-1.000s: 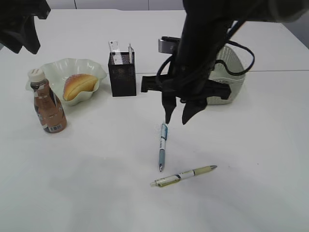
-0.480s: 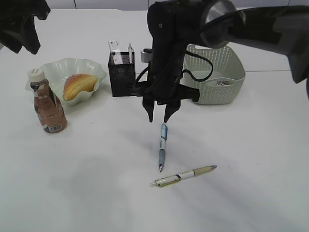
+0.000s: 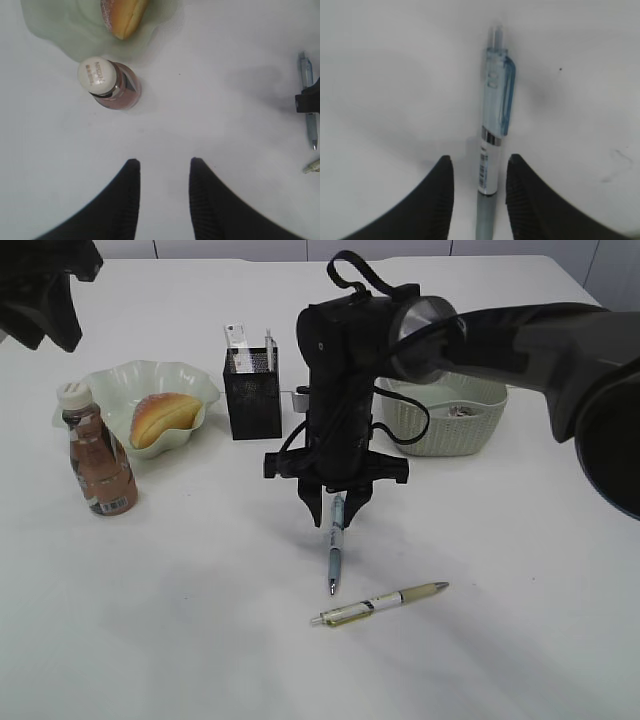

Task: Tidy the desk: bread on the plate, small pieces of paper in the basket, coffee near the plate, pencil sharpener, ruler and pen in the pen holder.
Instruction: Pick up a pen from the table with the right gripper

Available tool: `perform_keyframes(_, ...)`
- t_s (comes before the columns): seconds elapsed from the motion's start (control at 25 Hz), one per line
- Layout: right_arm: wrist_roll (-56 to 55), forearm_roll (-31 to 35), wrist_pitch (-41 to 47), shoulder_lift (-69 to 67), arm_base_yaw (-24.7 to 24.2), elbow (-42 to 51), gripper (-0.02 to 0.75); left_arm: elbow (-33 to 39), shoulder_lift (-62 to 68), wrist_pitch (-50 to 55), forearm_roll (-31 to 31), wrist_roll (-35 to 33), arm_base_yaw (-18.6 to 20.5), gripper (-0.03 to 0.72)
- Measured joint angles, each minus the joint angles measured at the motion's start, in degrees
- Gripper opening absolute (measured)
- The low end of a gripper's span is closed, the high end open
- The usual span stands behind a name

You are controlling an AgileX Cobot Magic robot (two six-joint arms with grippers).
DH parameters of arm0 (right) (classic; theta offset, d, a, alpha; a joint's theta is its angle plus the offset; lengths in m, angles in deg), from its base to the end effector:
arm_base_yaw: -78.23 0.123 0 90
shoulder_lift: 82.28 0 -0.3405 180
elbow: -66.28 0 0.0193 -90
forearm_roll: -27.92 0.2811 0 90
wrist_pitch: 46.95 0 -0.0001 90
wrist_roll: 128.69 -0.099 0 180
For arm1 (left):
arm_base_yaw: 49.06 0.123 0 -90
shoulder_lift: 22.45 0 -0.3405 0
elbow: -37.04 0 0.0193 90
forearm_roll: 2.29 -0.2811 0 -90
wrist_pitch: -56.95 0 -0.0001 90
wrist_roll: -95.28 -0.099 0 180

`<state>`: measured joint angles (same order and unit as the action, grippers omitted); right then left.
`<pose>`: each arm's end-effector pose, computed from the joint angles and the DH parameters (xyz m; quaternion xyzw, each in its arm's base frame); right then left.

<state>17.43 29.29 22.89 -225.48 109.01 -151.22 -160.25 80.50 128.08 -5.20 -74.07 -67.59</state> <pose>0.4766 0.2865 0.1708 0.0307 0.9987 0.0304 0.0268 0.3751 -0.1207 0.4045 0.0705 0.9767 -0.0263 0.2010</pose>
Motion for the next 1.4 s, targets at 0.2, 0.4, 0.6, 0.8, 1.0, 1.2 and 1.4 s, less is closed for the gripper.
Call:
perform_keyframes(0.2, 0.00, -2.25, 0.00, -0.36, 0.00, 0.36, 0.260, 0.00, 0.00, 0.00, -0.69, -0.05, 0.00, 0.244)
perform_keyframes(0.4, -0.11, -1.37, -0.35, -0.36, 0.00, 5.04, 0.260, 0.00, 0.00, 0.00, -0.77, -0.05, 0.00, 0.244)
perform_keyframes(0.6, -0.11, -0.71, -0.64, -0.36, 0.40, 5.85, 0.260, 0.00, 0.00, 0.00, -0.96, -0.13, 0.00, 0.244)
perform_keyframes(0.8, -0.11, -0.56, -0.55, -0.36, 0.52, 5.85, 0.260, 0.00, 0.00, 0.00, -1.05, -0.13, 0.00, 0.244)
perform_keyframes(1.0, -0.11, -0.56, -0.52, -0.36, 0.52, 5.85, 0.260, 0.00, 0.00, 0.00, -1.05, -0.13, 0.00, 0.244)
perform_keyframes(1.2, -0.11, -0.56, -0.42, -0.36, 0.52, 5.85, 0.260, 0.00, 0.00, 0.00, -1.11, -0.13, 0.00, 0.244)
perform_keyframes(1.4, -0.11, -0.56, -0.42, -0.36, 0.52, 5.85, 0.240, 0.00, 0.00, 0.00, -1.11, -0.13, 0.00, 0.244)
